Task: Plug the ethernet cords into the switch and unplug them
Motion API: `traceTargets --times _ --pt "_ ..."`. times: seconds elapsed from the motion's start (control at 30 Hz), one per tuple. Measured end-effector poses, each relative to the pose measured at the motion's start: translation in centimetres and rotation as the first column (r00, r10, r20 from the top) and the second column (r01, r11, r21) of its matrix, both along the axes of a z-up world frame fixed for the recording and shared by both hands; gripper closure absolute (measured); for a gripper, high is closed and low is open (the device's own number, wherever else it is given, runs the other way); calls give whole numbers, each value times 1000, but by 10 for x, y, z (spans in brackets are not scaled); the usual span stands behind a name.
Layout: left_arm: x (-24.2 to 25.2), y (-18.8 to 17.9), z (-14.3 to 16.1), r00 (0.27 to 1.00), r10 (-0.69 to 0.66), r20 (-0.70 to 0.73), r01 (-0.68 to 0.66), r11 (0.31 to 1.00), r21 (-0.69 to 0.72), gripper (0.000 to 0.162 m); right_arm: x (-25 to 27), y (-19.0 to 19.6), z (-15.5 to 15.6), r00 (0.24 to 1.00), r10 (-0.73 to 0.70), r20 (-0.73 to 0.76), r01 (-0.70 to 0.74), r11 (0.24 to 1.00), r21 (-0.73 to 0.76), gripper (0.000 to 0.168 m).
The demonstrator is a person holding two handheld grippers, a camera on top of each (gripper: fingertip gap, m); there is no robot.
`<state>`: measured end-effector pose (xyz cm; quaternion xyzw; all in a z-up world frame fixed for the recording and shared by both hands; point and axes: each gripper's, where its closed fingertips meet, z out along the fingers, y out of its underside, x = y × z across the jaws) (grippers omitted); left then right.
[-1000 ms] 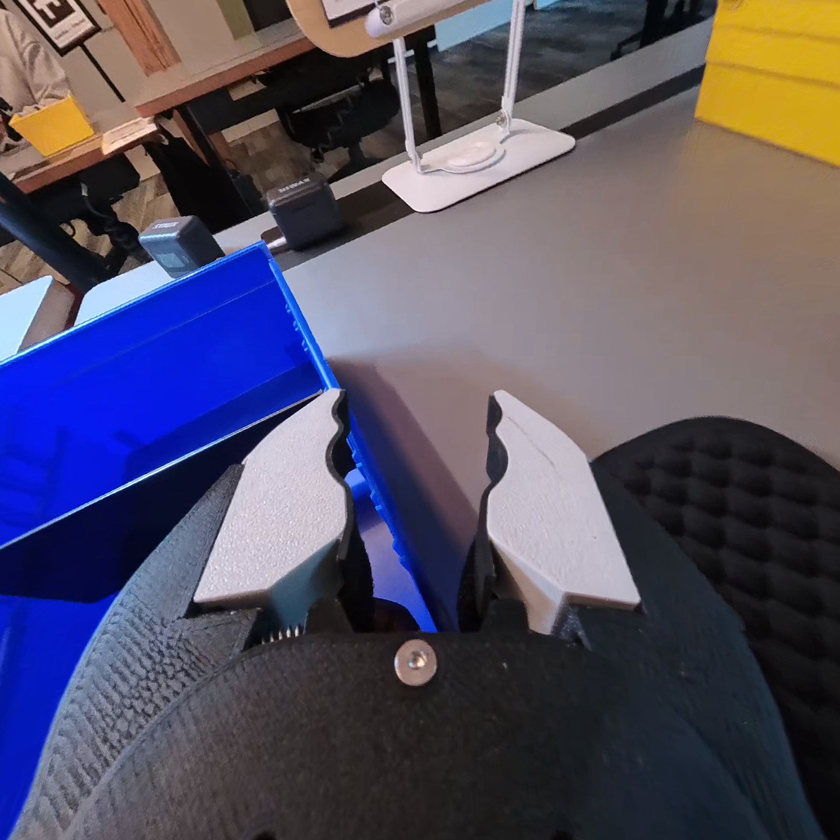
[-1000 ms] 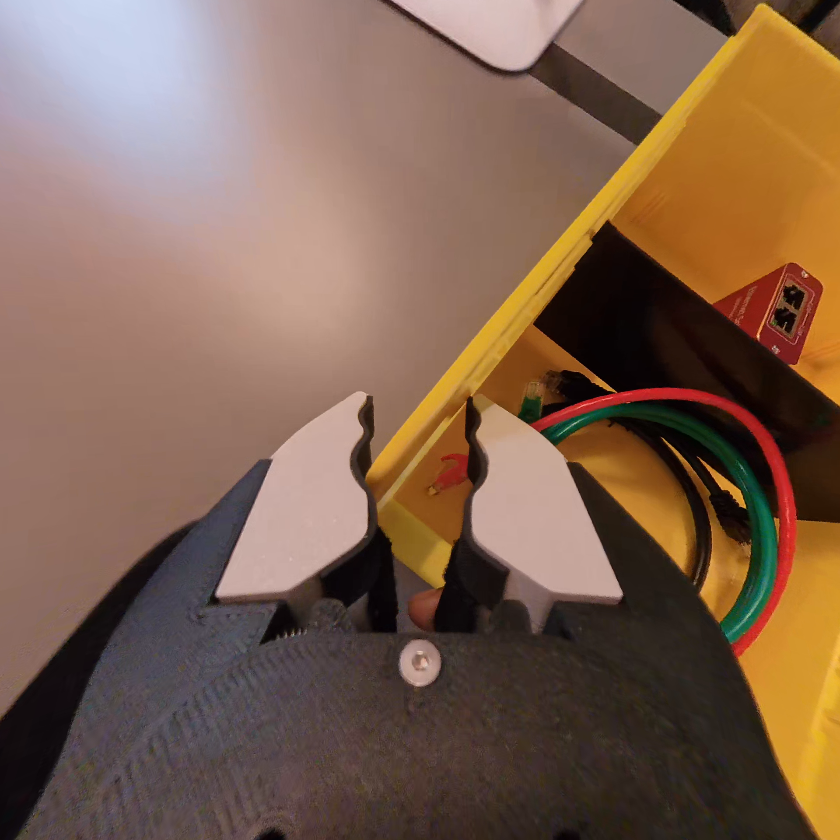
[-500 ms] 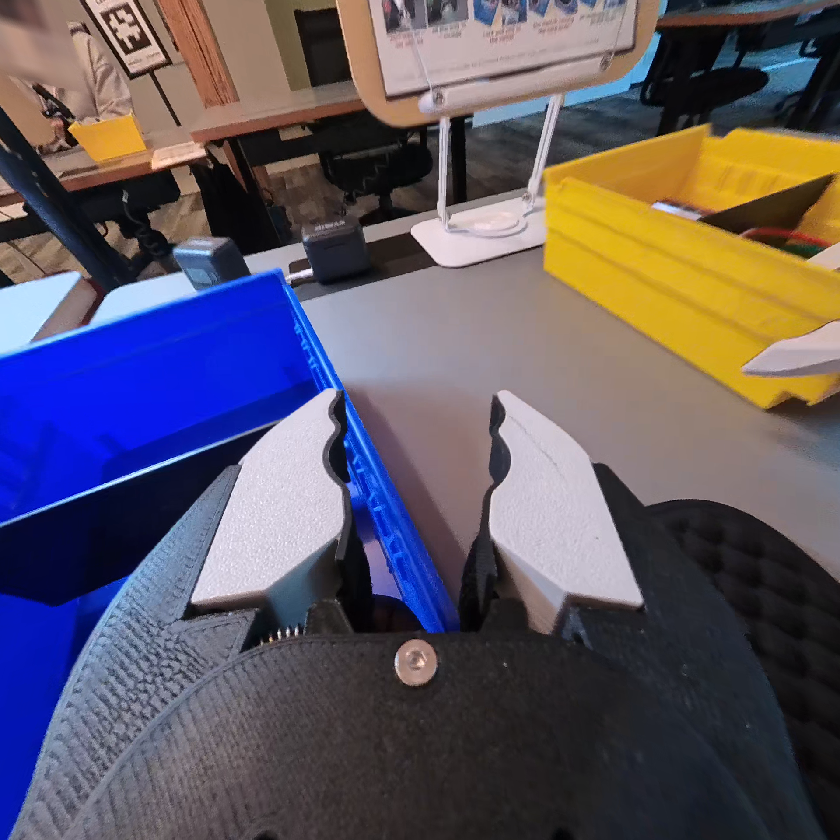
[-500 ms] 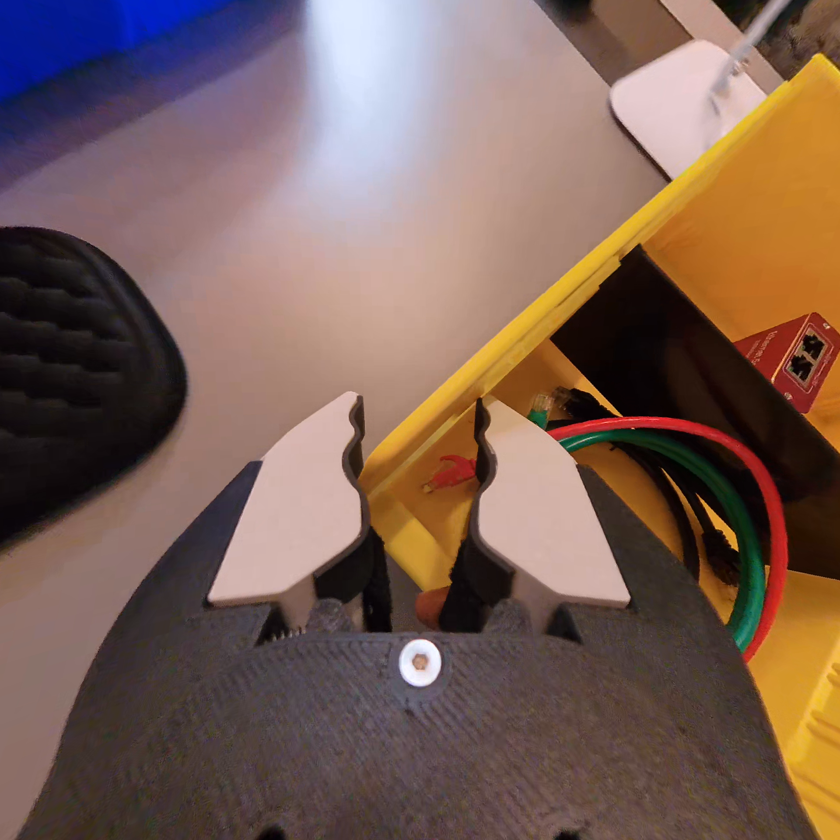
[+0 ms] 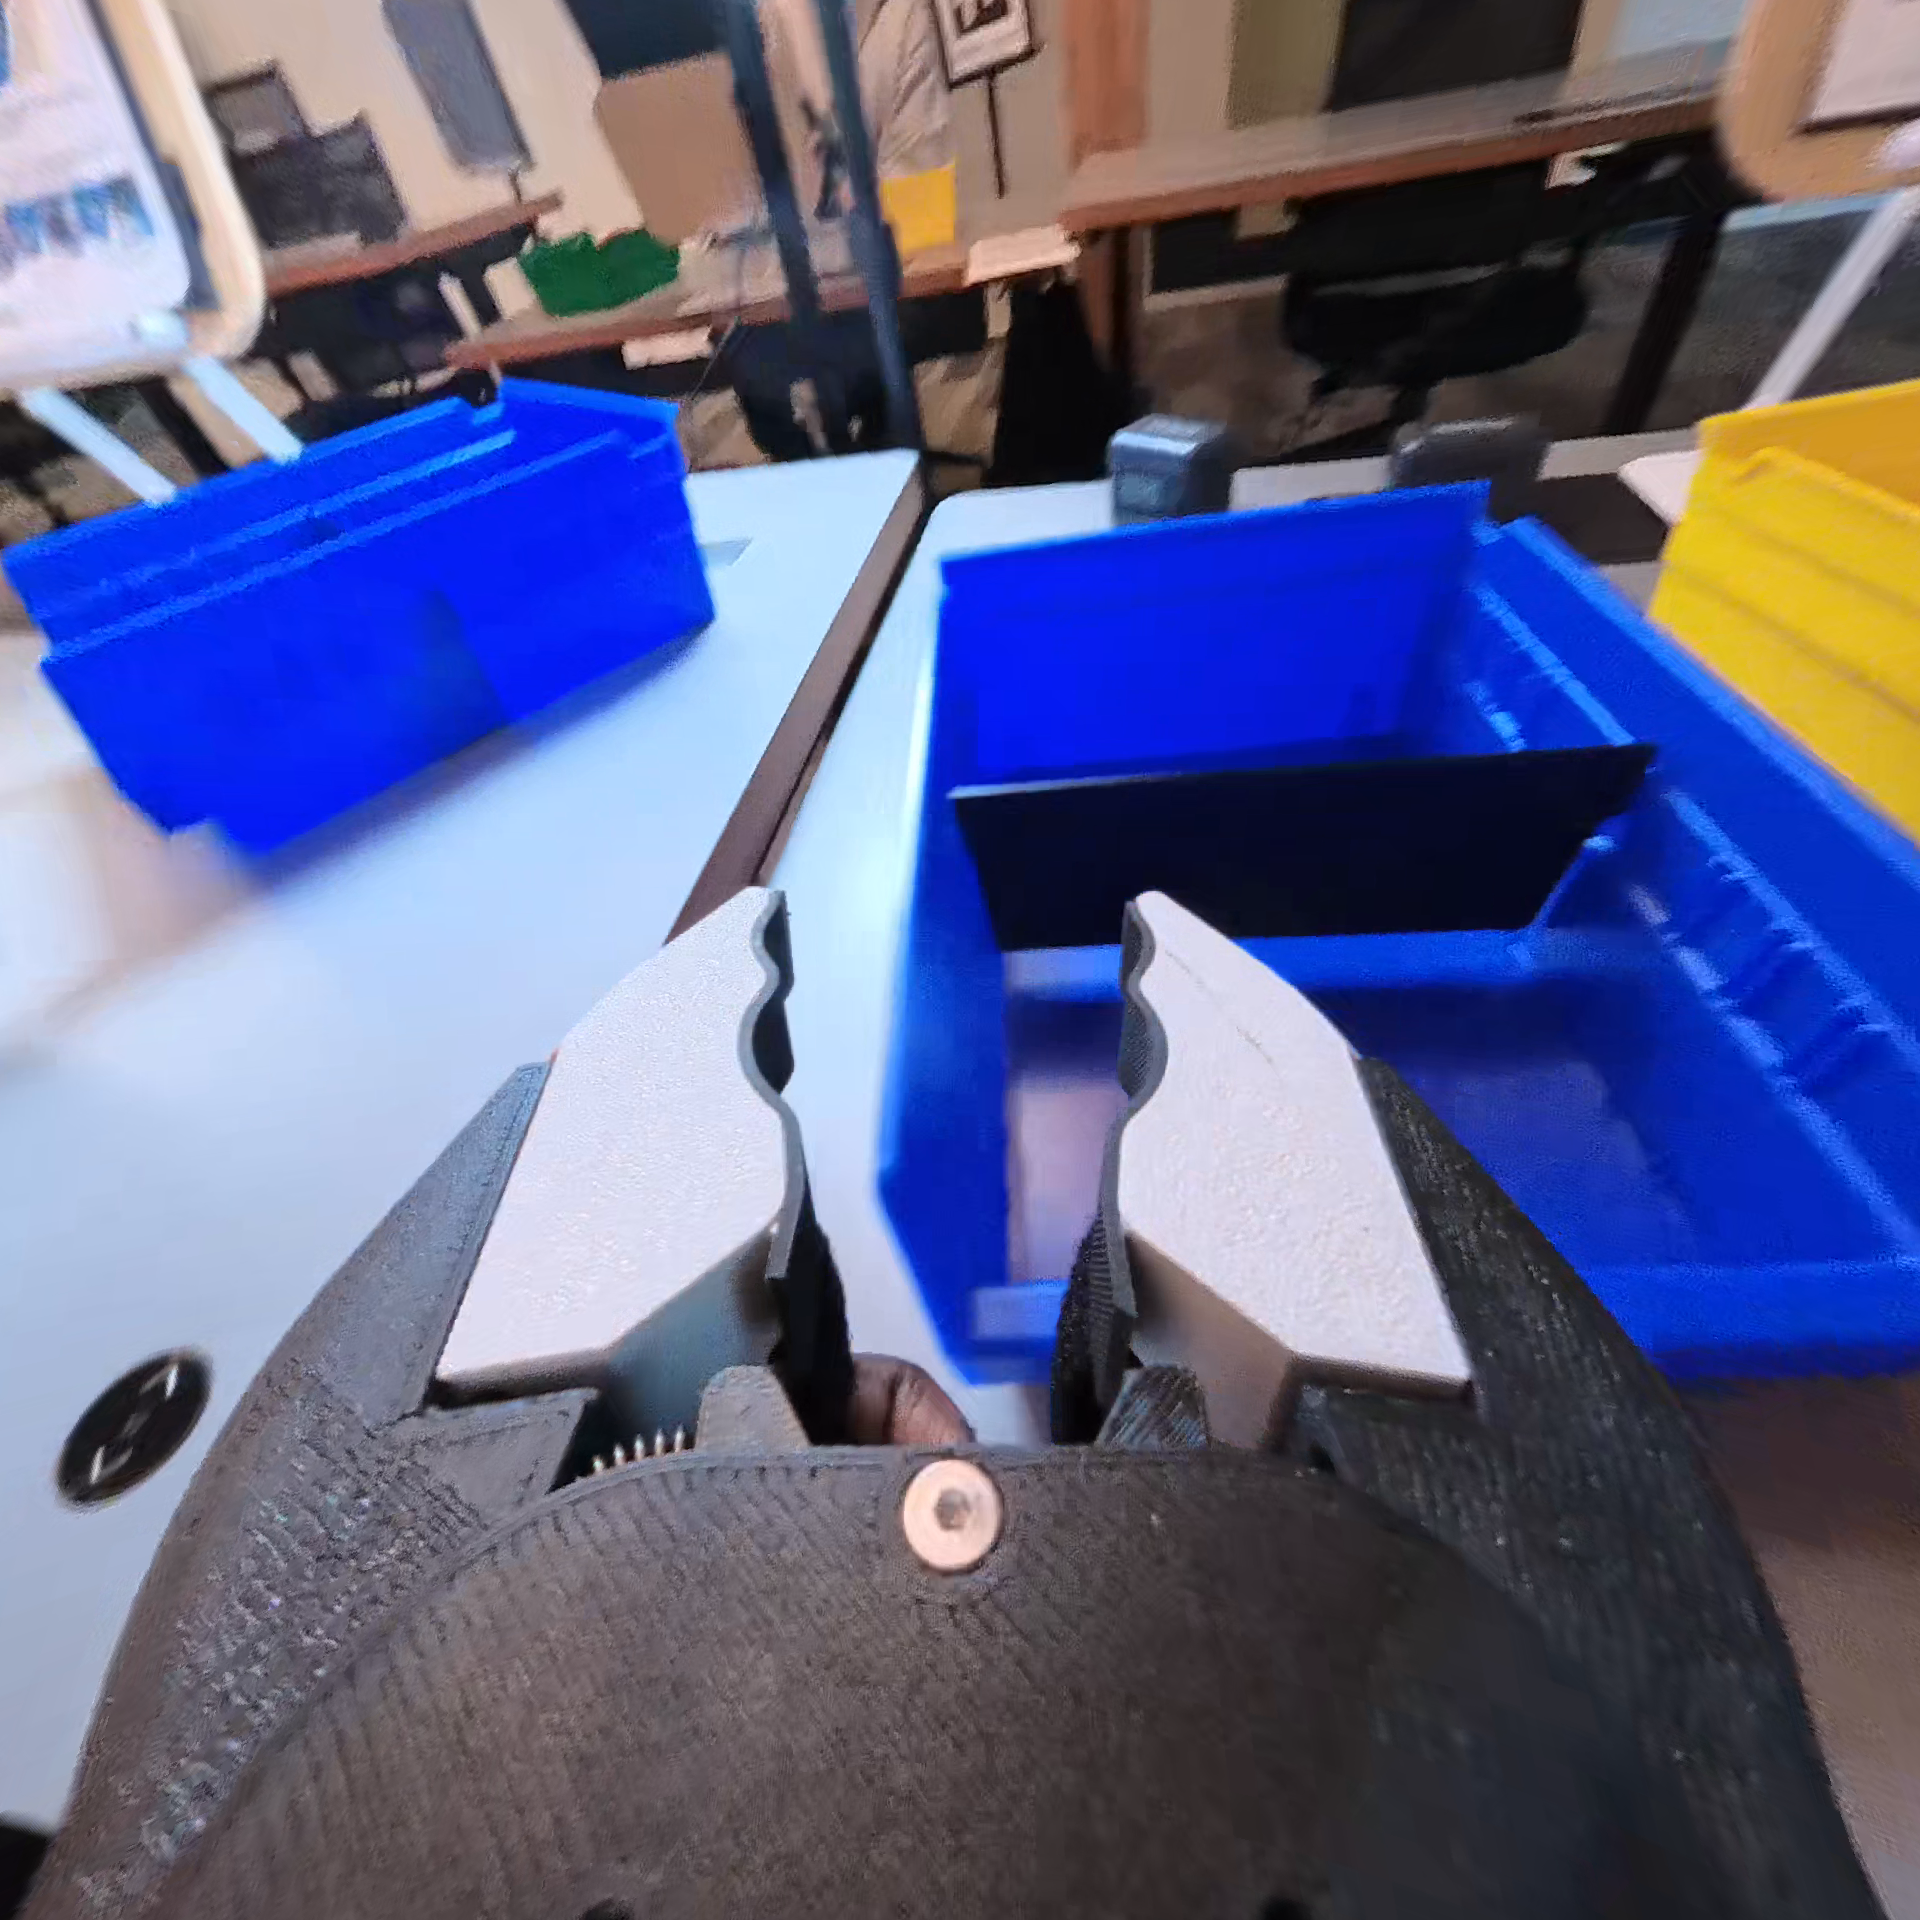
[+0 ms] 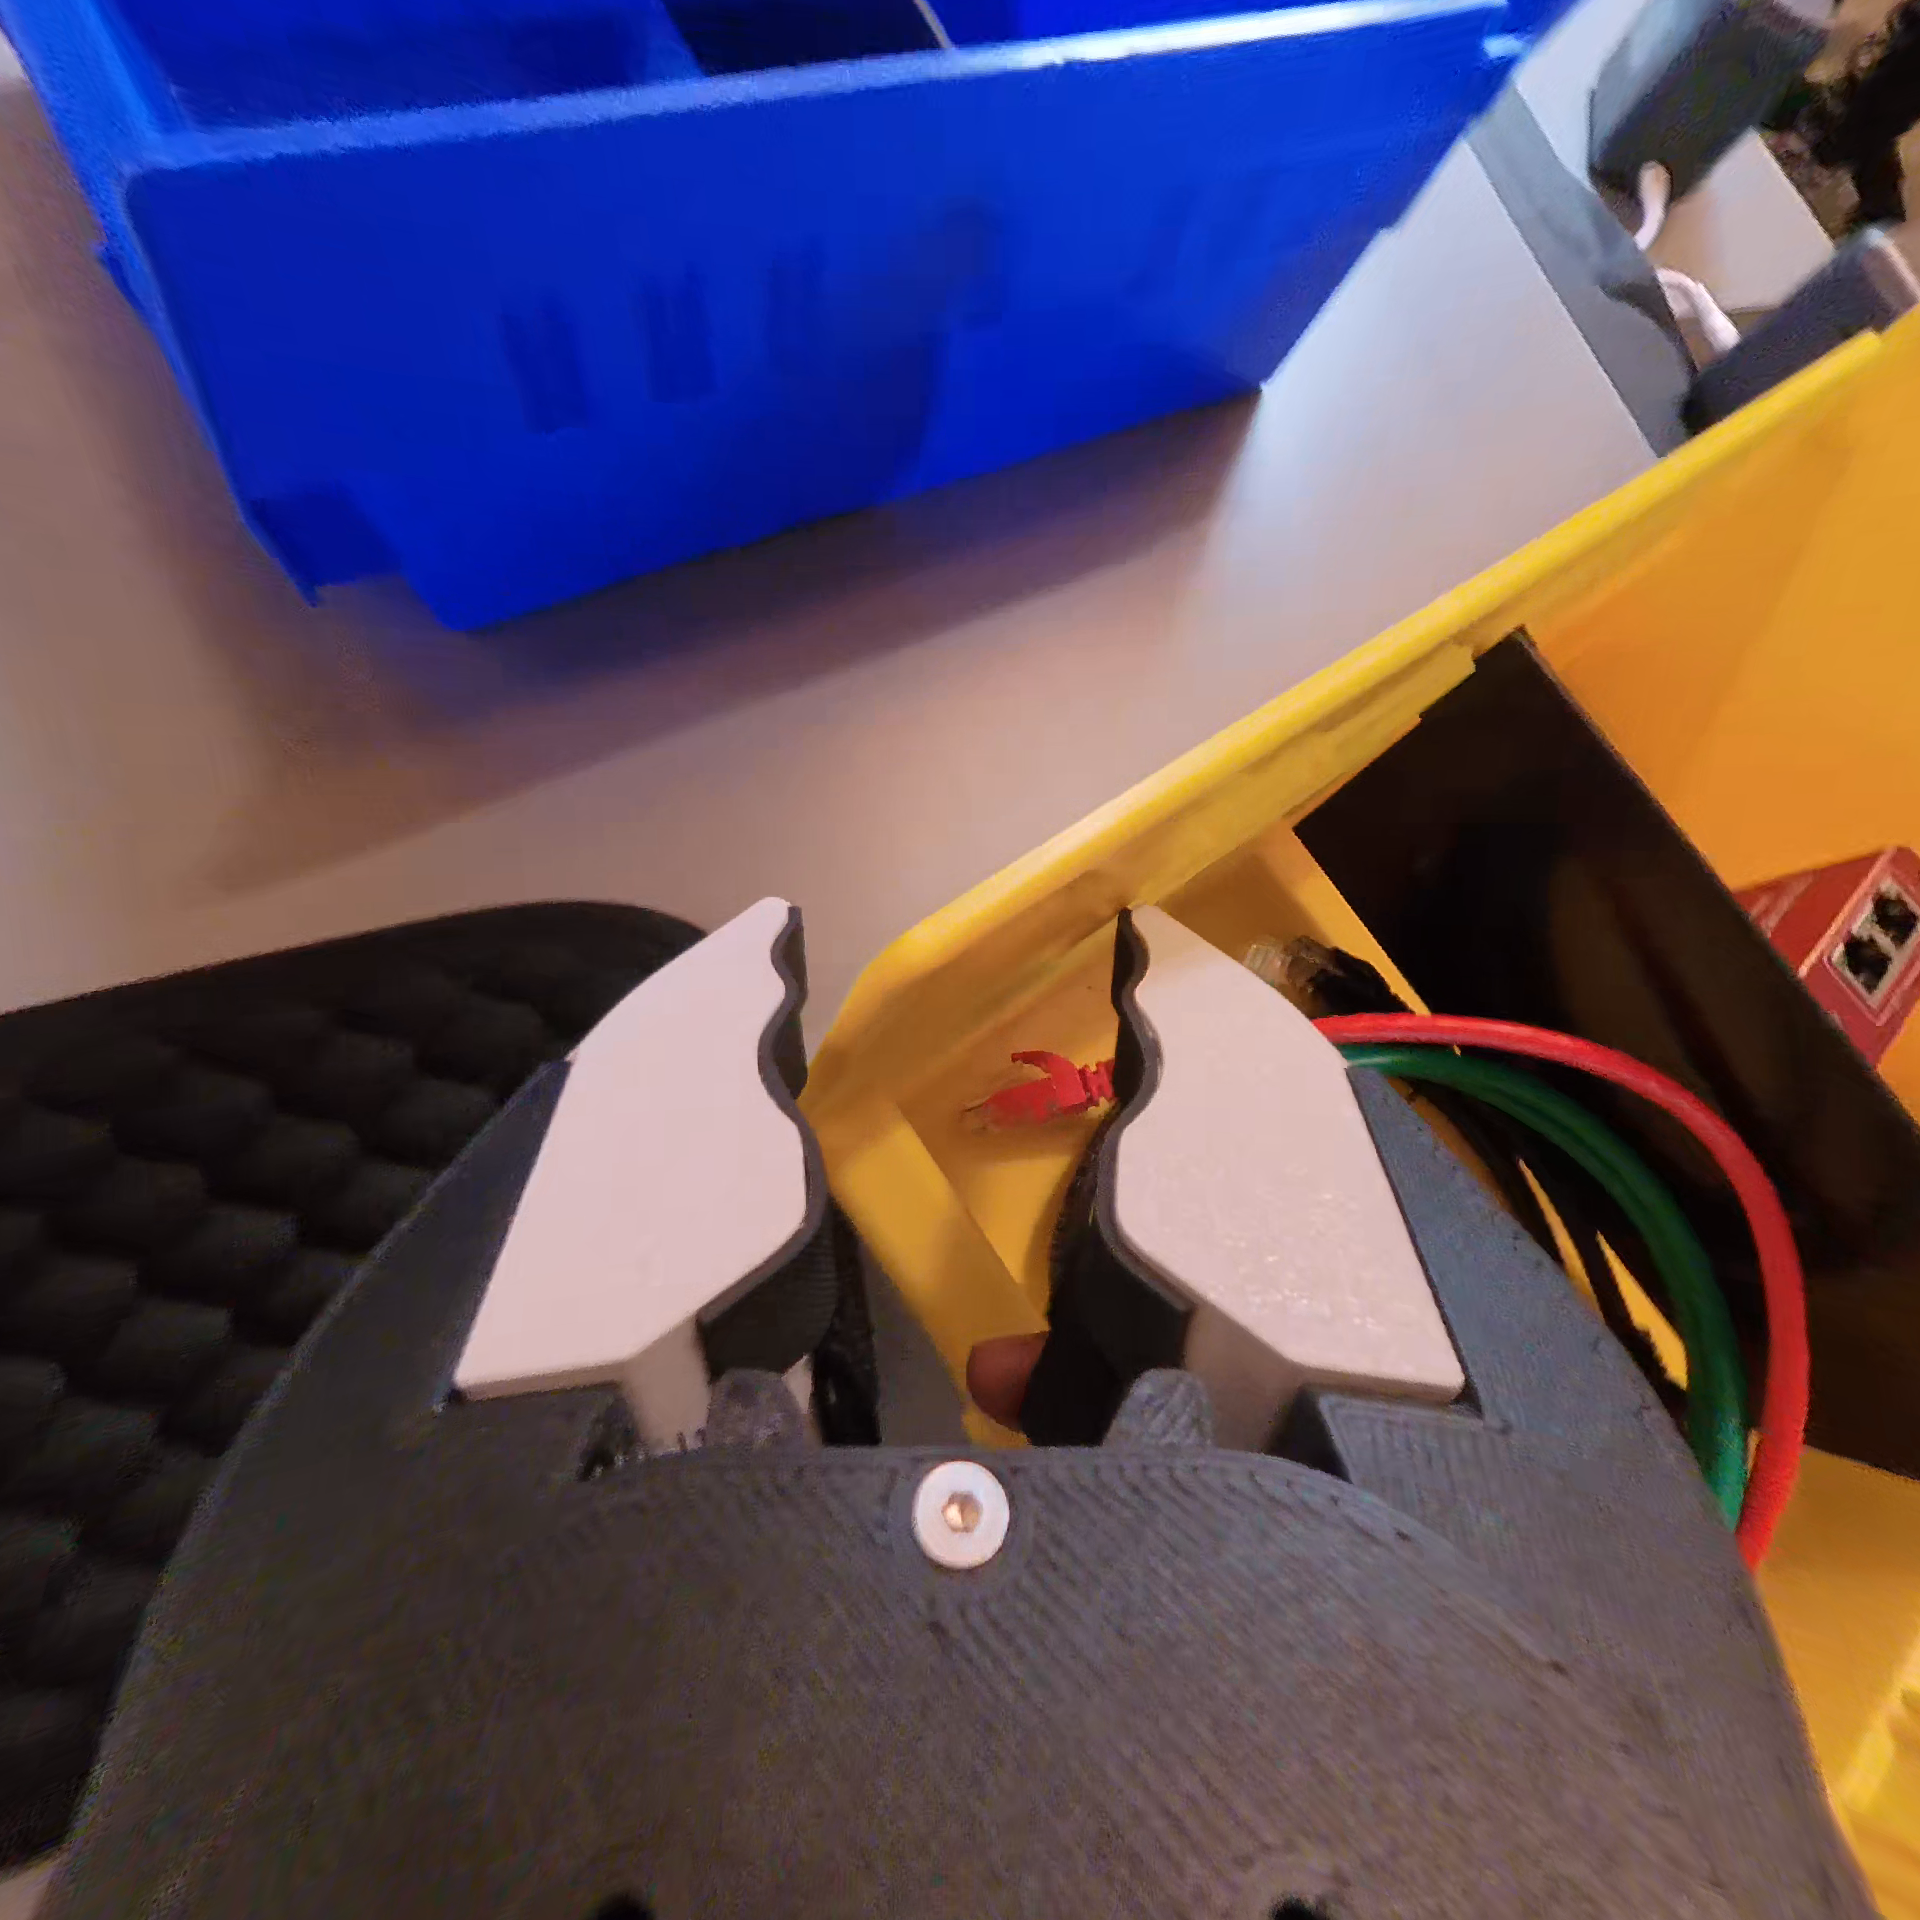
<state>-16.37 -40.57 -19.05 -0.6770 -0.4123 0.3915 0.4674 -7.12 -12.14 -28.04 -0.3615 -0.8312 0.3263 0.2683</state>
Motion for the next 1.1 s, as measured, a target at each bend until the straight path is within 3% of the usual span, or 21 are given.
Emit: traceTargets --times 0.17,0.4,0.47,0.57,0.63,0.7,0.77,0.93,1.03,1.1 --pt "-4 -31 -31 993 -3 122 -4 998 58 102 -17 -27 -1 996 83 -34 -83 997 3 106" --pt "-9 -30 -53 983 -47 177 29 994 103 102 -28 -44 0 981 188 -48 -188 982 -3 104" --pt "-8 -25 -56 979 -78 187 57 992 114 102 -23 -51 2 965 254 -59 -257 966 -38 96" --pt "-7 -15 -60 970 -150 190 120 980 160 101 -19 -66 42 938 217 -269 -279 936 -217 69" --pt "-7 -8 -64 961 -192 199 151 968 202 101 -9 -70 88 882 95 -462 -275 898 -342 74" --pt "-9 -6 -67 961 -199 191 156 963 218 101 8 -81 112 835 33 -549 -288 877 -385 90" --pt "-11 -3 -69 962 -209 178 167 960 223 102 18 -102 101 866 65 -496 -278 886 -371 102" --pt "-13 6 -78 959 -228 169 196 963 188 105 9 -130 32 976 103 -191 -158 941 -300 94" --pt "-13 13 -79 959 -239 151 216 964 155 126 4 -137 11 990 117 -79 -135 948 -288 101" --pt "-18 1 -77 981 -141 133 132 988 75 155 -2 -135 7 993 104 -63 -117 959 -256 116"
